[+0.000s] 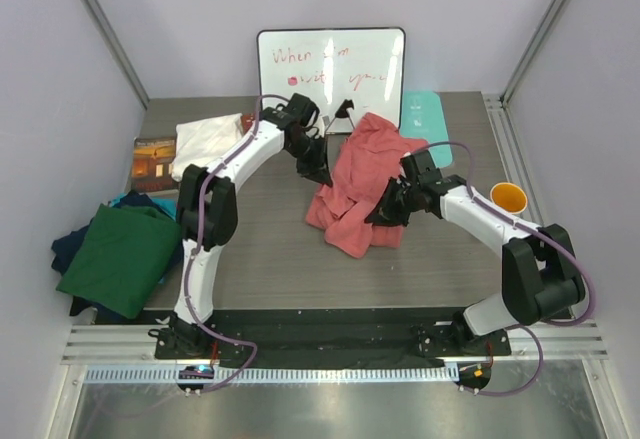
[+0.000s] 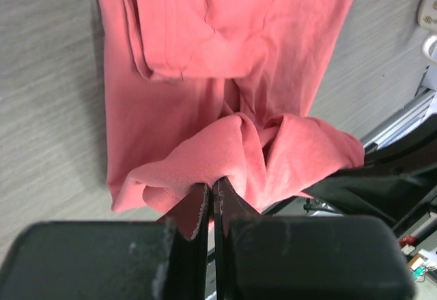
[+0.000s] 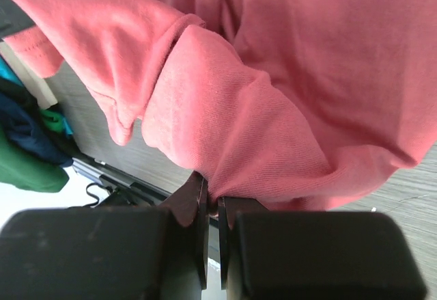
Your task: Fold and stack the t-shirts
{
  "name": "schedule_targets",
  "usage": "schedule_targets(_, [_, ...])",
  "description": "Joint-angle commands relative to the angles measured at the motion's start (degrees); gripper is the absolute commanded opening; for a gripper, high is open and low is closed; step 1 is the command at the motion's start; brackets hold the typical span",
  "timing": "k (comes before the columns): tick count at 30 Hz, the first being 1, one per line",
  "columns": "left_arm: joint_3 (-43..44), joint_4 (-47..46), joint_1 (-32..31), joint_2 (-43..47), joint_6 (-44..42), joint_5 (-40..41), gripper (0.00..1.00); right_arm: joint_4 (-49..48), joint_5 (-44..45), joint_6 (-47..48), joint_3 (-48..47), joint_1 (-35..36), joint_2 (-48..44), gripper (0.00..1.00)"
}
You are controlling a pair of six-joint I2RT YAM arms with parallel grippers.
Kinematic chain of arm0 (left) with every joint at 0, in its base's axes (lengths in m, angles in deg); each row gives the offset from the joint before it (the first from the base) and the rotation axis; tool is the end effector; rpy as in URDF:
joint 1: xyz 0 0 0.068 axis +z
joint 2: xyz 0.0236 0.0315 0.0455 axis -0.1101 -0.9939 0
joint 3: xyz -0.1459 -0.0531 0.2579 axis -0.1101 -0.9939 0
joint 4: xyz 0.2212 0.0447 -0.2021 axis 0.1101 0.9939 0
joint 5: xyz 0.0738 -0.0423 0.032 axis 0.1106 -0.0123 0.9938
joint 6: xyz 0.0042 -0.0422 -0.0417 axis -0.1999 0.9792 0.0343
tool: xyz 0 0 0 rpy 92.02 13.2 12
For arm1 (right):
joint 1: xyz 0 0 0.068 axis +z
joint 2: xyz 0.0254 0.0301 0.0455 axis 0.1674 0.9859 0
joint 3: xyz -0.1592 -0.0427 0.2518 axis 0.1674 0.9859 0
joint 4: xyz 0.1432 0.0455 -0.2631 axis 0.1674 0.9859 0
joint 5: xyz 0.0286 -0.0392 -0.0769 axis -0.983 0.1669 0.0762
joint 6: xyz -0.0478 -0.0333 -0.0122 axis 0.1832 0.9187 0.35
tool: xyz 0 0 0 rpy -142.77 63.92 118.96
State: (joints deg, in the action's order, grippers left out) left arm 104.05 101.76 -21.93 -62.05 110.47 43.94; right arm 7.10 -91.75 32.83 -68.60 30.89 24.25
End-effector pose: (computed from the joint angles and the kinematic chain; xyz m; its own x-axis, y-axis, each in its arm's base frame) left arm 0.4509 -0.2657 0.2481 -0.9851 0.0654 -0.1588 0.1455 0.8093 -0.5691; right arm 0.3000 0.1346 0.2138 -0.9253 0.3462 -0.1549 0.1860 0.7701 0.6102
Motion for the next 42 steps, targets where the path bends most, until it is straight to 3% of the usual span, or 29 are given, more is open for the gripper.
schedule_targets(1, [6.49, 1.83, 0.21, -2.94, 0.09, -0.03, 0.01, -0.73, 1.65, -0.01, -2.60, -0.77, 0.52, 0.06])
schedule_targets(11, [14.50, 2.10, 0.21, -9.54, 2.37, -0.38, 0.01, -4.23, 4.90, -7.30, 1.96, -6.22, -2.11, 0.01])
schedule_targets(23, [14.94, -3.61, 0.04, -13.67, 6.07, 0.23, 0.10, -13.90, 7.54, -19.51, 10.31, -6.58, -2.65, 0.01])
schedule_targets(28, [16.52, -5.20, 0.04, -15.60, 6.95, 1.99, 0.13, -14.70, 8.07, -19.43, 9.62, -6.58, 0.07, 0.02])
schedule_targets(31, [17.67, -5.55, 0.04, -17.01, 7.65, 3.48, 0.16, -15.75, 8.68, -19.43, 8.39, -6.58, 2.18, 0.06])
schedule_targets(34, [17.93, -6.34, 0.12, -17.54, 8.88, 4.89, 0.32, -16.02, 8.95, -19.78, 7.08, -6.58, 3.94, 0.11])
schedule_targets(37, [17.50, -6.69, 0.21, -16.23, 9.14, 7.08, 0.37, -16.54, 8.07, -21.80, 6.37, -6.75, 5.53, 0.14])
schedule_targets(39, [16.36, -7.31, 0.30, -14.30, 8.97, 8.05, 0.39, -17.16, 7.89, -23.55, 6.45, -6.84, 5.35, 0.23])
schedule_targets(42, [14.51, -7.31, 1.53, -11.23, 8.44, 8.76, 0.40, -19.88, 7.54, -26.10, 8.03, -7.63, 3.87, 0.27])
